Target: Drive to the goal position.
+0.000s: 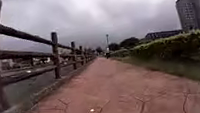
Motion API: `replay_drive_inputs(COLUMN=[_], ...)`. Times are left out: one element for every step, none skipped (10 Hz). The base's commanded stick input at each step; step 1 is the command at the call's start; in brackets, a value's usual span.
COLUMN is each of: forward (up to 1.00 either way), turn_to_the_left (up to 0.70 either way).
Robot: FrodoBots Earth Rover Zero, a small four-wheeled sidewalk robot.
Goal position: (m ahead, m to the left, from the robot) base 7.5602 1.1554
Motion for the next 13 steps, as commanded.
replay_drive_inputs(forward=[1.0, 1.0, 1.0, 1.0, 1.0, 1.0, 1.0, 1.0, 1.0, 1.0, 1.0, 1.0, 1.0], turn_to_the_left=[0.0, 0.0, 0.0, 0.0, 0.0, 0.0, 0.39, 0.0, 0.0, 0.0, 0.0, 0.0, 0.0])
